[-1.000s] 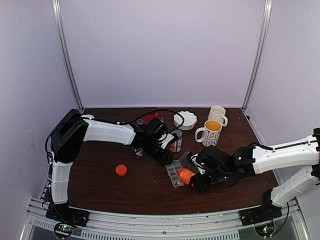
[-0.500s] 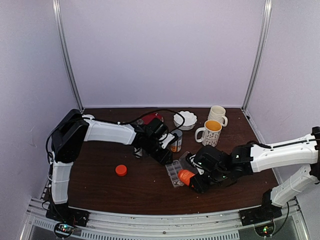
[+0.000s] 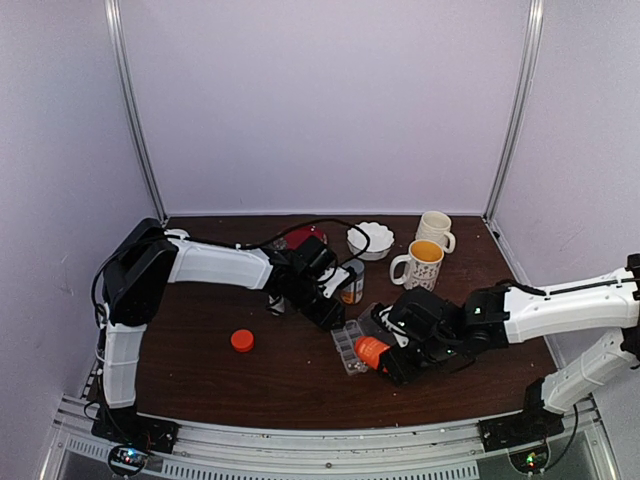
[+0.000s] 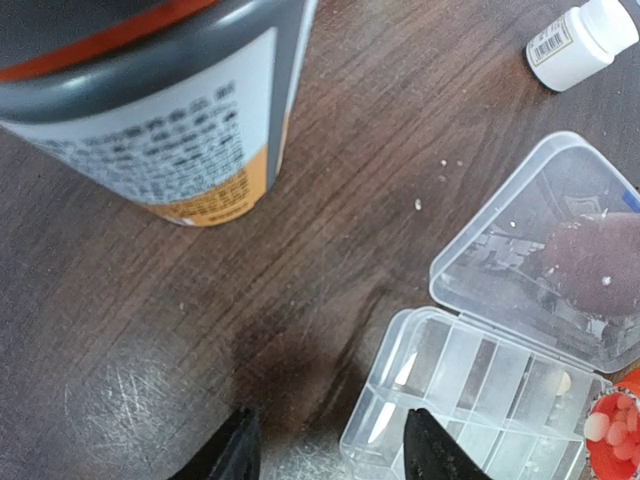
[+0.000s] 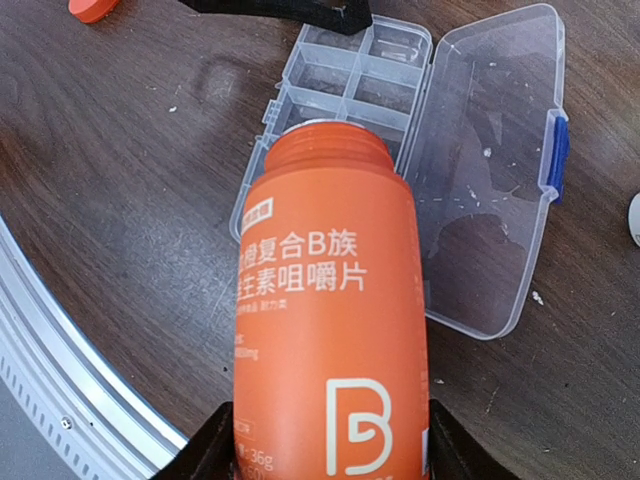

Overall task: Sort the pills into containers
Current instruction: Pour the pill into the compartment of the pill container.

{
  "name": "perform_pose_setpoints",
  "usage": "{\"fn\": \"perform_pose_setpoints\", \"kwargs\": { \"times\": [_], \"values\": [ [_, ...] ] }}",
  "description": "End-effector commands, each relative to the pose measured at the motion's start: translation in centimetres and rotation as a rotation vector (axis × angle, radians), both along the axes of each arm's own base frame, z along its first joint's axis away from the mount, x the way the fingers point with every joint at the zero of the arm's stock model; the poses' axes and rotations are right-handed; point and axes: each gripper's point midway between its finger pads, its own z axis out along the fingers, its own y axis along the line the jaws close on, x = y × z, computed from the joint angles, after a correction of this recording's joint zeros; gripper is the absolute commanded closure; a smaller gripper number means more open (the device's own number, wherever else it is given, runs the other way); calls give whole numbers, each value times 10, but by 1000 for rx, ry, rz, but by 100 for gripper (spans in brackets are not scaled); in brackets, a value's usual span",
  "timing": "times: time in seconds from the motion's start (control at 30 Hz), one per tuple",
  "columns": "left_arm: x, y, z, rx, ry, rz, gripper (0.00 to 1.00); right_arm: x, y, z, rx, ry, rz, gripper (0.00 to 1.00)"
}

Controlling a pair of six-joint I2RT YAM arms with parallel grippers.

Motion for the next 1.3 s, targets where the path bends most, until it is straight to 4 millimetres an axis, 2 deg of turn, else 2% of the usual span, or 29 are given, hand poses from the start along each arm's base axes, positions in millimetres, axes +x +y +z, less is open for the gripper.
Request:
{"fn": "perform_pose_setpoints", "kwargs": {
  "times": [0.0,0.13,0.23,0.33,0.43,0.53,0.6,0.63,0.73,0.87,1.0,1.17,1.27],
  "values": [
    [-3,0,-9,35,6,-9,49,1,0,4,-9,-10,6,100],
    [-2,0,-9,35,4,-7,49,-1,4,7,71,-16,-5,100],
    [-3,0,-9,35,6,-6,49,2,-5,4,-30,-20,-1,100],
    [-2,0,-8,35,2,-7,49,1,0,10,64,-31,-13,100],
    [-3,0,-9,36,4,-8,49,1,-7,2,-45,-12,4,100],
    [-3,0,-9,38,3,-7,49,1,2,7,60,-28,-9,100],
    [-3,1,-9,39,3,-7,49,-1,-4,-3,-23,-1,1,100],
    [-3,1,-9,40,1,-6,49,0,-4,-2,-48,0,8,100],
    [-3,1,-9,39,1,-6,49,2,3,8,66,-27,-15,100],
    [-4,1,-11,41,4,-5,49,1,-5,1,-47,-11,3,100],
    [-3,0,-9,40,-2,-6,49,1,3,12,83,-30,-21,100],
    [-3,0,-8,39,-2,-6,49,1,2,11,50,-26,-5,100],
    [-3,0,-8,40,-2,-6,49,2,-6,5,-46,-25,1,100]
  ]
}}
